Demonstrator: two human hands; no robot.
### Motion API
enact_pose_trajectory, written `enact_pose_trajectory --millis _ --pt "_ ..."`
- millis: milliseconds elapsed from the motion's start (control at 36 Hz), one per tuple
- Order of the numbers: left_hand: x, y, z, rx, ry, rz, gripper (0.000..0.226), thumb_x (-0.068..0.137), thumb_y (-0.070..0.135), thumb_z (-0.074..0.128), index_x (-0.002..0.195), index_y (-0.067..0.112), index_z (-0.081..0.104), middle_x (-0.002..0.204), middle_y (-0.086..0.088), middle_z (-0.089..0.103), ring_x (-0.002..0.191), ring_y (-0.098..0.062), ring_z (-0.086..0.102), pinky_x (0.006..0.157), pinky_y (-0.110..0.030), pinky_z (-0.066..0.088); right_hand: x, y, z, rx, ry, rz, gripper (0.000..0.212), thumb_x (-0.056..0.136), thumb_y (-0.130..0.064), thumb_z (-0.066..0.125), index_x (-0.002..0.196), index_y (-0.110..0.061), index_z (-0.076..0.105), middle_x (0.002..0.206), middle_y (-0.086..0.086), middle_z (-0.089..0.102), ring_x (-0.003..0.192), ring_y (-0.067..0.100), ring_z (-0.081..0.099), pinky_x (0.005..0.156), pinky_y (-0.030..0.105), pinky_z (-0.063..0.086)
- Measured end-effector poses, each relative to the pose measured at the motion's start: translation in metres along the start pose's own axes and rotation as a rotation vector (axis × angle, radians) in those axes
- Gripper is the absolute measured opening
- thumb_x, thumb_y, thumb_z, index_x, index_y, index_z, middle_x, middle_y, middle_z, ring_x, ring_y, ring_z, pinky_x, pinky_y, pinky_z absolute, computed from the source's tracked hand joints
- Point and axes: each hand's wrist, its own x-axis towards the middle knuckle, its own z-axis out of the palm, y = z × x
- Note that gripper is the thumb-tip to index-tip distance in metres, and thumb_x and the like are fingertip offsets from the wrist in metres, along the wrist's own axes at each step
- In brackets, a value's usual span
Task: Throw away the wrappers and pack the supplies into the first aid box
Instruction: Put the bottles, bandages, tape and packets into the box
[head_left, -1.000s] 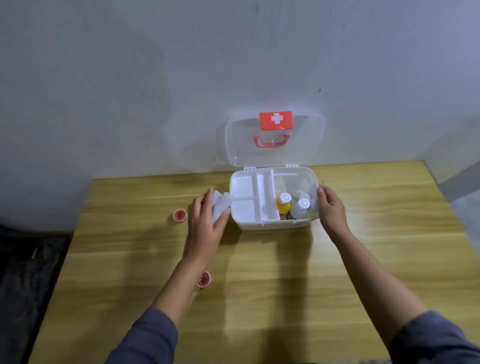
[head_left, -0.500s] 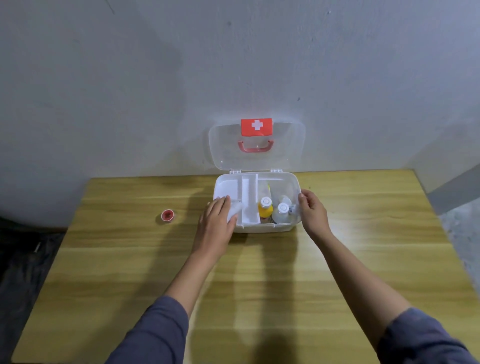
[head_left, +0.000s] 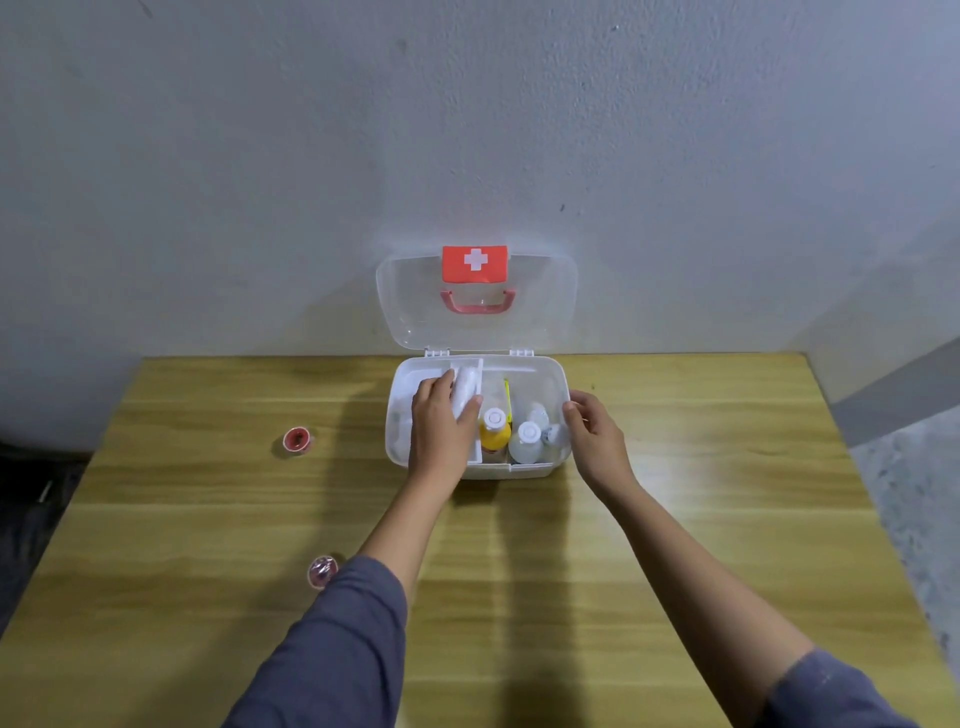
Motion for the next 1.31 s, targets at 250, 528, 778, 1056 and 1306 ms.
enact_pose_trajectory --millis 250,528,778,1056,1306 --pt "-0.01 -0.011 0.005 0.116 0.005 0.116 0.044 0.093 0.021 0.05 0.134 0.008 0.044 0.131 -0.007 0.046 0.122 -0.024 0.041 0.096 -0.03 0.037 0.0 0.0 0.0 0.017 0.005 -0.007 0.028 0.097 -0.018 0.042 0.119 -0.012 0.056 0.107 -0.001 0.061 0.096 0.015 0.056 0.07 0.009 0.042" --pt "-0.018 -0.018 -0.006 0.235 0.085 0.244 0.043 0.091 0.021 0.051 0.13 0.003 0.048 0.134 -0.013 0.05 0.126 -0.027 0.043 0.103 -0.035 0.035 -0.002 -0.003 0.001 0.011 0.004 0.005 0.027 0.097 -0.019 0.042 0.119 -0.012 0.056 0.105 -0.001 0.06 0.096 0.015 0.056 0.068 0.007 0.044" --pt "-0.018 -0.038 -0.008 0.562 -0.108 0.216 0.058 0.098 0.04 0.026 0.146 0.009 0.018 0.156 -0.006 0.019 0.145 -0.017 0.011 0.116 -0.032 0.008 -0.004 -0.005 0.002 0.001 0.002 0.027 0.027 0.097 -0.02 0.042 0.12 -0.012 0.055 0.108 0.003 0.061 0.096 0.018 0.057 0.069 0.017 0.043" --pt "-0.025 -0.035 -0.022 0.295 -0.035 0.332 0.058 0.096 0.037 0.034 0.145 0.007 0.022 0.155 -0.007 0.021 0.143 -0.013 0.007 0.118 -0.034 0.008 -0.004 -0.007 0.0 -0.025 -0.002 0.037 0.027 0.096 -0.02 0.042 0.118 -0.013 0.056 0.109 0.009 0.062 0.093 0.022 0.057 0.068 0.022 0.044" --pt "-0.109 -0.133 -0.058 0.216 0.309 -0.029 0.061 0.091 0.039 0.033 0.14 0.003 0.033 0.149 -0.012 0.034 0.14 -0.023 0.024 0.114 -0.048 0.023 -0.01 -0.009 0.012 0.016 0.118 0.048 0.028 0.096 -0.021 0.043 0.119 -0.012 0.056 0.107 0.004 0.059 0.095 0.017 0.054 0.079 0.027 0.04"
